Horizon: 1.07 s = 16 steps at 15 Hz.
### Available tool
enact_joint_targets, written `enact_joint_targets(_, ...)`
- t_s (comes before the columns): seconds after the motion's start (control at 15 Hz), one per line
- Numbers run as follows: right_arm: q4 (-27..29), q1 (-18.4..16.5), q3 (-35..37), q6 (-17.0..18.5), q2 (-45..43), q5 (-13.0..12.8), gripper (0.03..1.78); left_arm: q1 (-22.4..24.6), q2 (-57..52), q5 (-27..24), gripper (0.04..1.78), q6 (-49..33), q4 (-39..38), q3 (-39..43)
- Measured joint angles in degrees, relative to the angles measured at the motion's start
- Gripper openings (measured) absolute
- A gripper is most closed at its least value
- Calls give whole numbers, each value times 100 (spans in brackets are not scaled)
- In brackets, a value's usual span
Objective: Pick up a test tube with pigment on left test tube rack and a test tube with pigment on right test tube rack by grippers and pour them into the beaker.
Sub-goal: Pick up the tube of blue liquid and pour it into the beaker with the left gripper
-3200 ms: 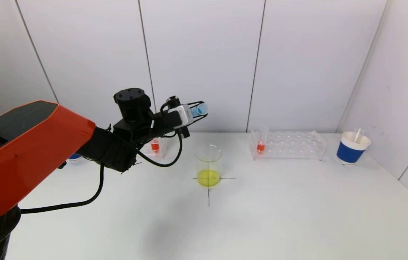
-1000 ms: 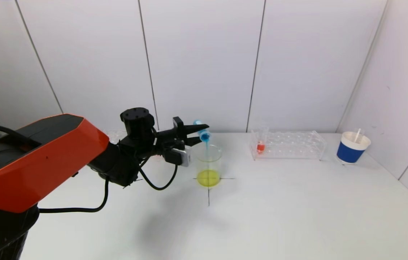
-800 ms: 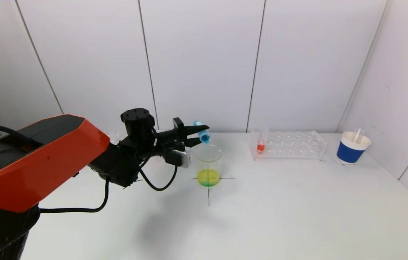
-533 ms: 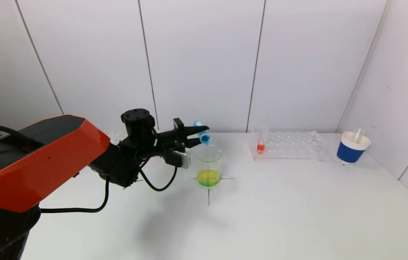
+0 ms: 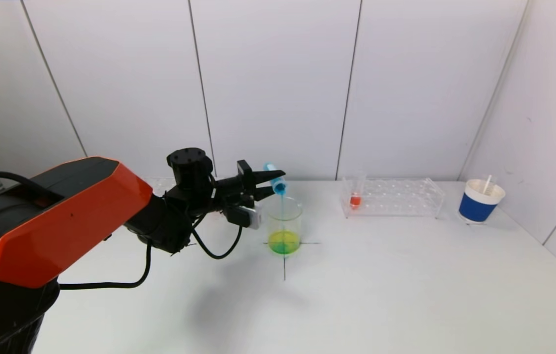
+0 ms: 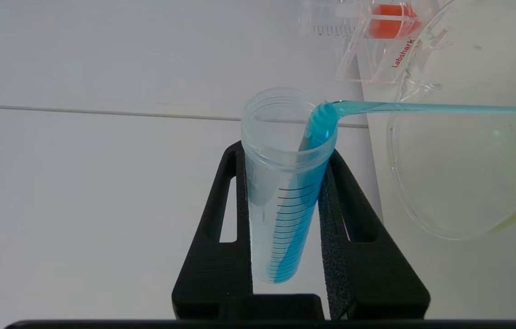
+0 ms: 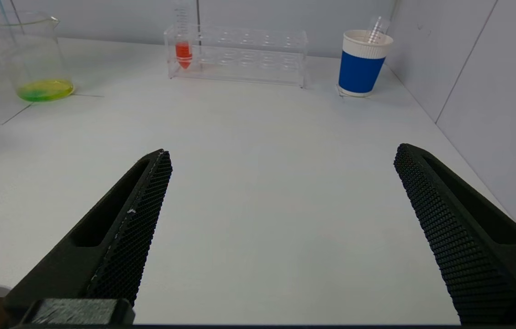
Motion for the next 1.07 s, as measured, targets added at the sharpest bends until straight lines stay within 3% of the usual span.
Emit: enact_joint_targets(1.07, 0, 0, 0, 0, 0, 0, 177, 32, 155, 98, 44, 986, 628, -750)
